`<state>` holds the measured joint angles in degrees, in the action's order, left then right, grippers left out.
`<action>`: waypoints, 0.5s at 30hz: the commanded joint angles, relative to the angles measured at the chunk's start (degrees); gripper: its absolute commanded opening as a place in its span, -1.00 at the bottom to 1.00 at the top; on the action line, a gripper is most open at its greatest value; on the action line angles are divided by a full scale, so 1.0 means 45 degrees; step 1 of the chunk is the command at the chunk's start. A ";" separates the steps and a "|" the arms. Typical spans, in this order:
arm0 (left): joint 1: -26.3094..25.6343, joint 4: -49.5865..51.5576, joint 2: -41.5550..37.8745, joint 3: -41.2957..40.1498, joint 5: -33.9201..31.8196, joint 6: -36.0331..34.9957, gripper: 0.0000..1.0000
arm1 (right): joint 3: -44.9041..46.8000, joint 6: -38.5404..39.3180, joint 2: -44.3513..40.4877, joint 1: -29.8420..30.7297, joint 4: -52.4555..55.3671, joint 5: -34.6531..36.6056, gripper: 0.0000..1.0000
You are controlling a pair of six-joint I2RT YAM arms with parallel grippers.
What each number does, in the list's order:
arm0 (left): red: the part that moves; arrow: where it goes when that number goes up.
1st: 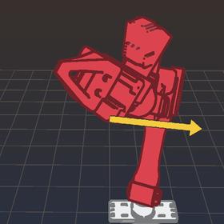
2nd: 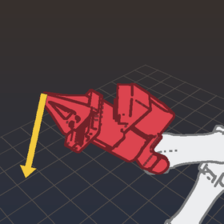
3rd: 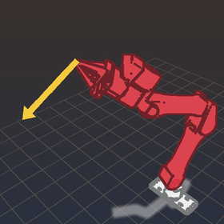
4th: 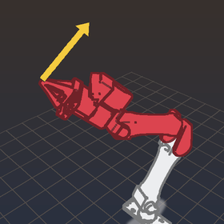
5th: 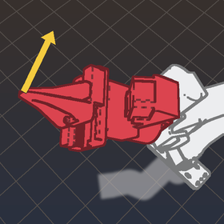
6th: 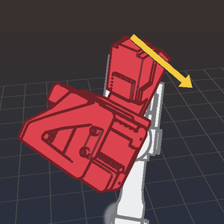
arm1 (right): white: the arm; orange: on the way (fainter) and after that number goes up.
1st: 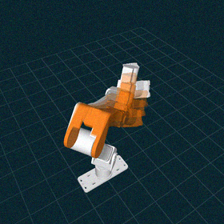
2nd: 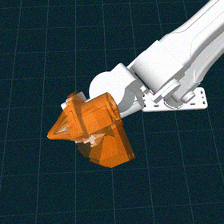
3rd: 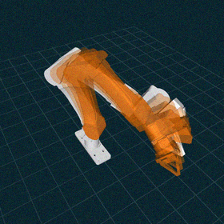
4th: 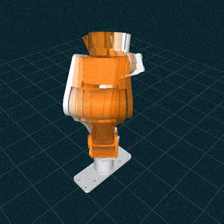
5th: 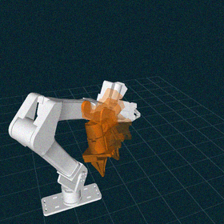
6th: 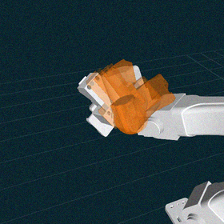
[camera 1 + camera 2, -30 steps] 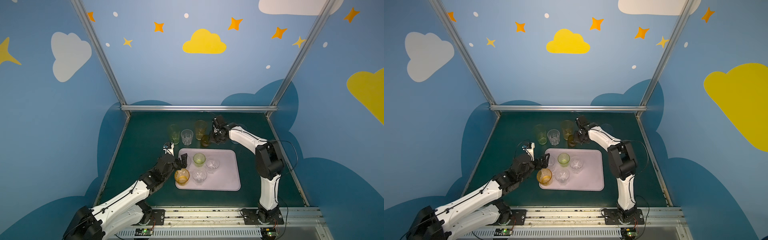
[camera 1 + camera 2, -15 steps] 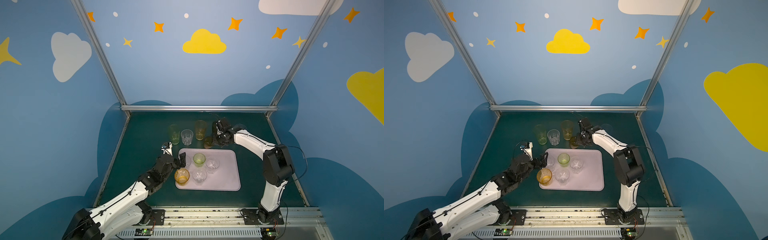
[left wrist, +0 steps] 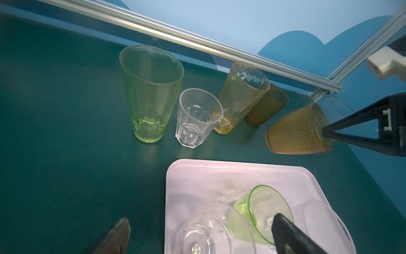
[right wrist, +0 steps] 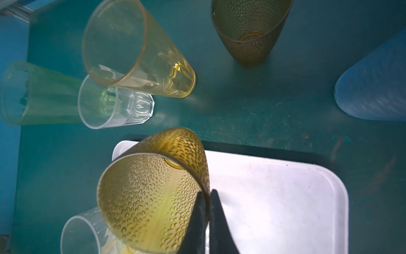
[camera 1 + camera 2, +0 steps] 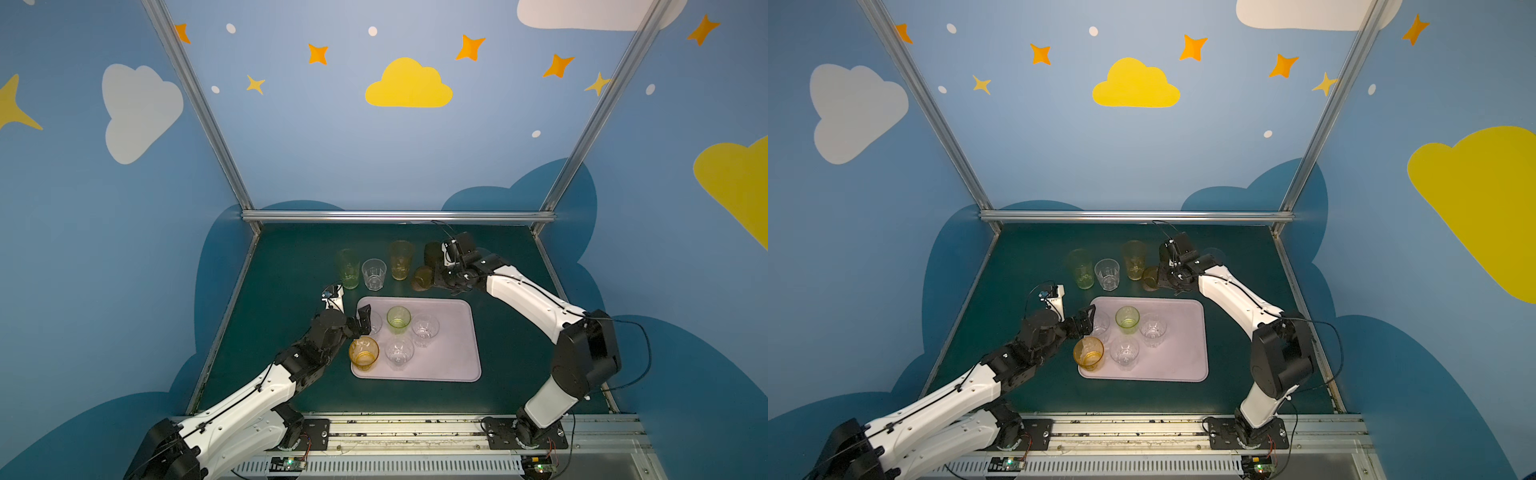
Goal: Place the glasses into the tray
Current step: Pick up the glass from the top-center of the table.
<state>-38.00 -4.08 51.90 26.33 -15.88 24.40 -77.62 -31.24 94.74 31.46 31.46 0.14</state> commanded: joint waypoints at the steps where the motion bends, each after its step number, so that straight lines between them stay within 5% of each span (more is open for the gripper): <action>1: 0.0058 -0.0226 -0.0018 0.0027 0.0135 0.0035 0.99 | 0.0196 0.0164 -0.0735 0.0072 0.0562 0.0383 -1.00; 15: 0.0080 -0.0525 0.0011 0.0022 0.0718 0.0204 0.99 | 0.1584 -0.0040 -0.3244 0.0081 0.1093 0.0760 -1.00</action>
<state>-37.89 -4.93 51.92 26.33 -13.82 24.73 -71.18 -31.18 82.61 31.62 34.65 2.42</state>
